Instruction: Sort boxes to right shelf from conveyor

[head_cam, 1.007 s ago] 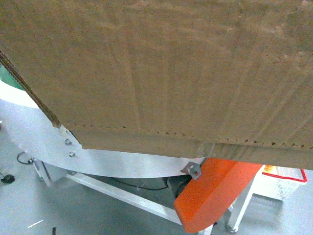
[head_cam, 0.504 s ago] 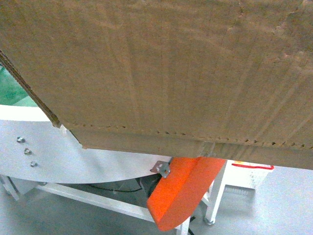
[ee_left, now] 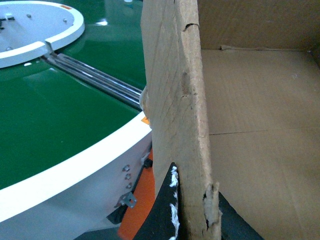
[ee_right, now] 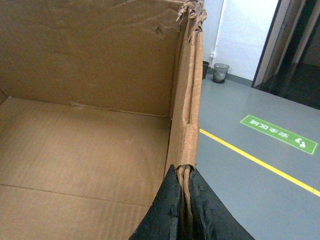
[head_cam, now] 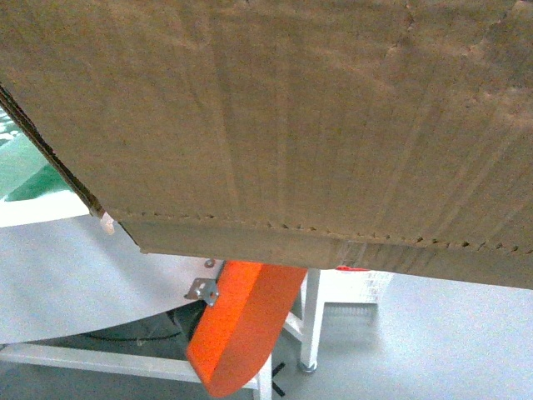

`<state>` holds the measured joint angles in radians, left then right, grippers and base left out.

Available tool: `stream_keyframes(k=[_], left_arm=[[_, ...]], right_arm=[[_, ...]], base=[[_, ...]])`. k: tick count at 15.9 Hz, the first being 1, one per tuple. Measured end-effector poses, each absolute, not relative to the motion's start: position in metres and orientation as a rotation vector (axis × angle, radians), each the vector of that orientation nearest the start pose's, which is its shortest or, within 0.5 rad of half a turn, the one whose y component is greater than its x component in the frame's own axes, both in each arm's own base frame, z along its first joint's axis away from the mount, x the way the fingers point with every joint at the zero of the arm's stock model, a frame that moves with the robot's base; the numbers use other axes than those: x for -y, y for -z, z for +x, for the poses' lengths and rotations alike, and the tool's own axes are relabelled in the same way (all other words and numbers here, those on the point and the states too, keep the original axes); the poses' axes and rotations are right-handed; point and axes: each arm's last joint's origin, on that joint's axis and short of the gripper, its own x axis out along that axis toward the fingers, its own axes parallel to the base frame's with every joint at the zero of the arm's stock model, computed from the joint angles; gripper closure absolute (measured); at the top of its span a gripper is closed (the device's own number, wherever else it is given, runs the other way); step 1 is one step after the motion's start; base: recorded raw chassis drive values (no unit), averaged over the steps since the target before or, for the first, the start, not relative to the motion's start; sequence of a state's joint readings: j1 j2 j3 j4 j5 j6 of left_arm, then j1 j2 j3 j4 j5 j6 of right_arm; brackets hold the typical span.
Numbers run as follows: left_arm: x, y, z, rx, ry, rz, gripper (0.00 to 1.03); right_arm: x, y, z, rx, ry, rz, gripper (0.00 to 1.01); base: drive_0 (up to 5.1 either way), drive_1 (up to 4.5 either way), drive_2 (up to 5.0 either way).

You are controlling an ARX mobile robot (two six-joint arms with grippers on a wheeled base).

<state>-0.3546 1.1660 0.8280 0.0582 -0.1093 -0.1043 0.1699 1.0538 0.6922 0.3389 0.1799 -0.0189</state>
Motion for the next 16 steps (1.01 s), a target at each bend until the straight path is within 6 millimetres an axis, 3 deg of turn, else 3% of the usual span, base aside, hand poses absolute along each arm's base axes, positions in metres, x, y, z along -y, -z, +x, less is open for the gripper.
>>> stream_keyframes(k=[16], left_arm=[[0.0873, -0.2949, 0.2448, -0.285, 0.229, -0.039, 0.99]], right_arm=[[-0.0348, -0.3003, 0.2336, -0.022, 0.010, -0.022, 0.99]], base=[[-1.6, -1.59, -1.6]])
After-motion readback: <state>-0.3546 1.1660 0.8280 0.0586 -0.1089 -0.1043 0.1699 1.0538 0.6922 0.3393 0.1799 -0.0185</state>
